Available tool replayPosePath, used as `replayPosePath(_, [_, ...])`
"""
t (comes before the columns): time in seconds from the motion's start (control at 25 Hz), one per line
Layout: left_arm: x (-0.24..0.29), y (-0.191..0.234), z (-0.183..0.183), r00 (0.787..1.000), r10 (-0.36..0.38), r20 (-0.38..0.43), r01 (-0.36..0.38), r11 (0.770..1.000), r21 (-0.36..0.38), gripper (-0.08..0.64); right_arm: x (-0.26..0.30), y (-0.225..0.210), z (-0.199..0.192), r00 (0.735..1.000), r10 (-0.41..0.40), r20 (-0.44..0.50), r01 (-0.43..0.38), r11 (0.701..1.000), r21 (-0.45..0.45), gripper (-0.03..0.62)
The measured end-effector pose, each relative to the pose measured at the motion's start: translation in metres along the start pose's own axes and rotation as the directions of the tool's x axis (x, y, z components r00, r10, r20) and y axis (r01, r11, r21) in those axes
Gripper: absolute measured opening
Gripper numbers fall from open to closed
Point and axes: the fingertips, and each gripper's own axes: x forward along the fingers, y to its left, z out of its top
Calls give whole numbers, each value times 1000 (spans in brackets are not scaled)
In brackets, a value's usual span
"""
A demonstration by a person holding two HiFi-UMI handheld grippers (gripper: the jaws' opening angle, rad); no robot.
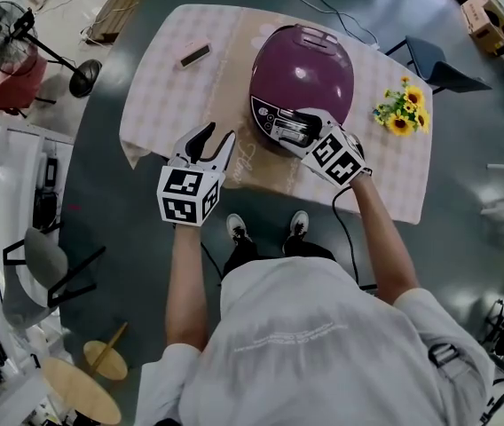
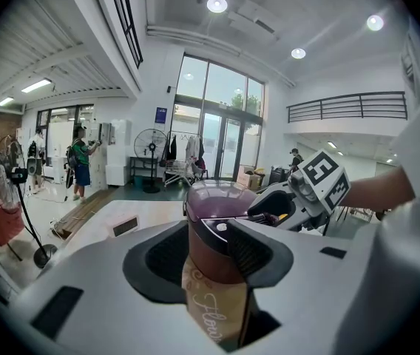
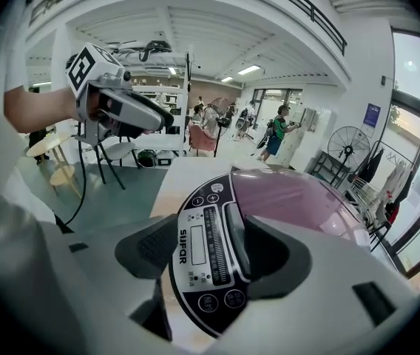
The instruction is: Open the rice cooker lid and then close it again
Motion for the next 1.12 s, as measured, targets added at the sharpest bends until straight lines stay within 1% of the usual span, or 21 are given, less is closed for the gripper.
replayPosePath(0.24, [3, -3, 1, 1000, -8, 1, 8, 1000, -3, 176, -1, 3, 3, 999, 4, 45, -6, 999, 46, 284])
replayPosePath(0.4, [6, -8, 7, 1000, -22, 8, 22, 1000, 3, 176, -1, 4, 3, 999, 3, 47, -5, 999, 45, 282])
replayPosePath(0.64, [10, -17, 17, 999, -45, 15, 45, 999, 25, 176, -1, 3, 3, 998, -1, 61, -1, 999, 44, 259])
replayPosePath(0.84, [7, -18, 22, 999, -40, 18, 39, 999, 37, 176, -2, 7, 3, 998, 3, 58, -6, 999, 38, 272])
replayPosePath(1.0, [7, -18, 19, 999, -35, 16, 34, 999, 33, 176, 0, 13, 0, 999, 12, 53, -12, 1000, 4, 316])
replayPosePath(1.12, [8, -19, 19, 999, -38, 17, 37, 999, 34, 176, 1, 15, -1, 998, 18, 54, -18, 1000, -3, 321])
